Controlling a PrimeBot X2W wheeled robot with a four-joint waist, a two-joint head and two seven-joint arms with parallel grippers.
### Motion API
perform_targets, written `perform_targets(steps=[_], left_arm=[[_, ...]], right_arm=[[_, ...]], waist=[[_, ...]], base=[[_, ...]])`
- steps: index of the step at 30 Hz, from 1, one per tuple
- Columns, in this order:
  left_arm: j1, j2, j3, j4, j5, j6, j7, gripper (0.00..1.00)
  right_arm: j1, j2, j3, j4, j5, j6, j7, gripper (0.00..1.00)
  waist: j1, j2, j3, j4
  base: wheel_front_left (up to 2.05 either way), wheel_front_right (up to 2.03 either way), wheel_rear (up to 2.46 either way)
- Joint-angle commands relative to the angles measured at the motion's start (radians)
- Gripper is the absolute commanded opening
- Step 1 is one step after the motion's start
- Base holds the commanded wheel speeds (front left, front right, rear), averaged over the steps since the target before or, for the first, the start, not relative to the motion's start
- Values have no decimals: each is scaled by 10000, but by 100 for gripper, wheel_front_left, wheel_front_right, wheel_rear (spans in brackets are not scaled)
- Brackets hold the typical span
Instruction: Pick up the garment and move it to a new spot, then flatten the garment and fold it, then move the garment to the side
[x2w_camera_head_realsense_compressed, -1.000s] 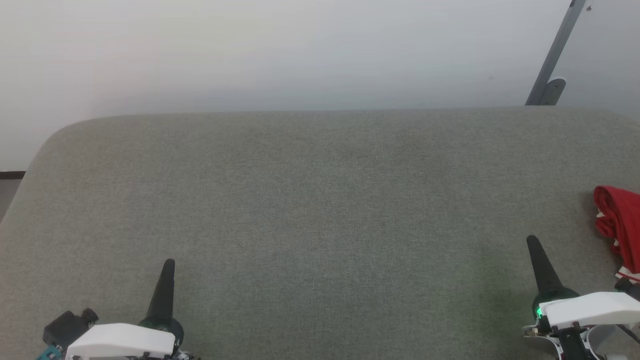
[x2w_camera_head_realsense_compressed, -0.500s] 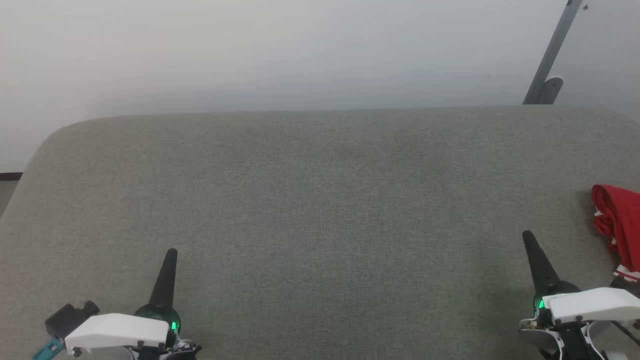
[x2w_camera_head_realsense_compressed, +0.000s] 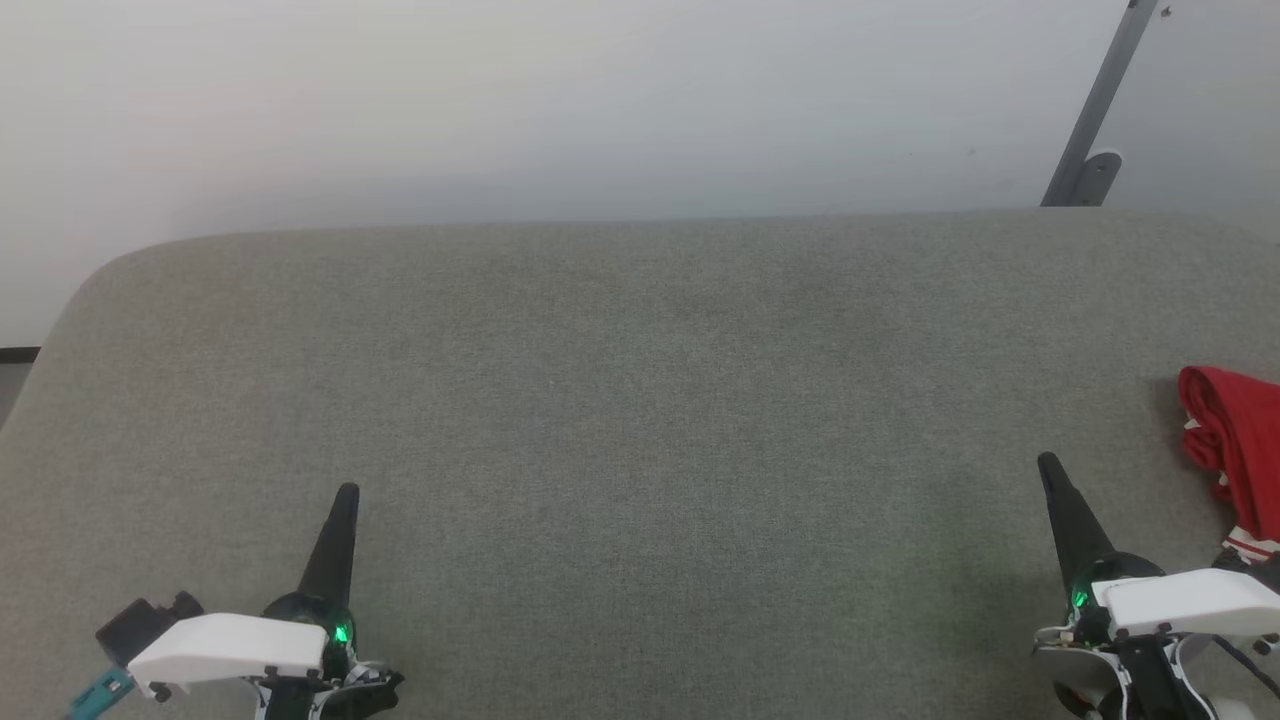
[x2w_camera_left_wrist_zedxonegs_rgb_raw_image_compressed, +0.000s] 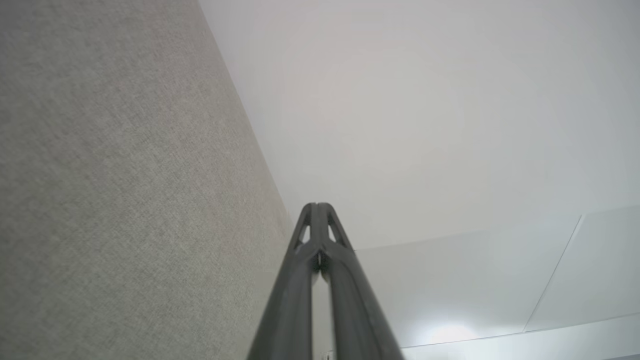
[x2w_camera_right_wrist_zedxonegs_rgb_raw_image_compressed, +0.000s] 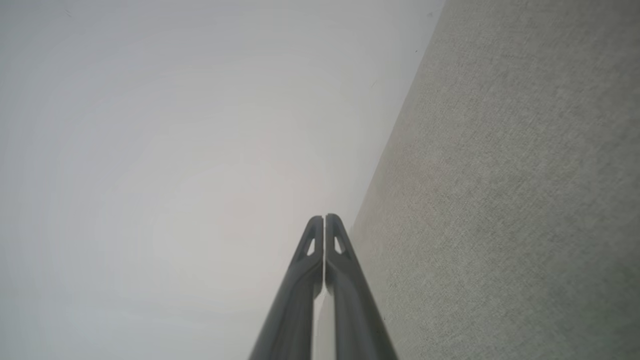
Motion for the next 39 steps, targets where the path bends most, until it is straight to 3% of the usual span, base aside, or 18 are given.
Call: perform_targets(steps=[1,28,39], left_arm=[[-252,25,28,-25,-160,-21,68,0],[-647,-41,77,230,-2093,-28,610,0],[-650,-53,95,219,-2043,-28,625,0]], right_arm=[[-157,14,-33,-17,202,-1,38,0],[-376,213,-99,147,1945,-2,491,0],[-363,206,-94,139,1902,-2,484,0]], waist=[[0,-1,1,-4],[0,-1,22,-117],[0,-1,22,-118]], base=[[0,0,0],[0,0,0],[0,0,0]])
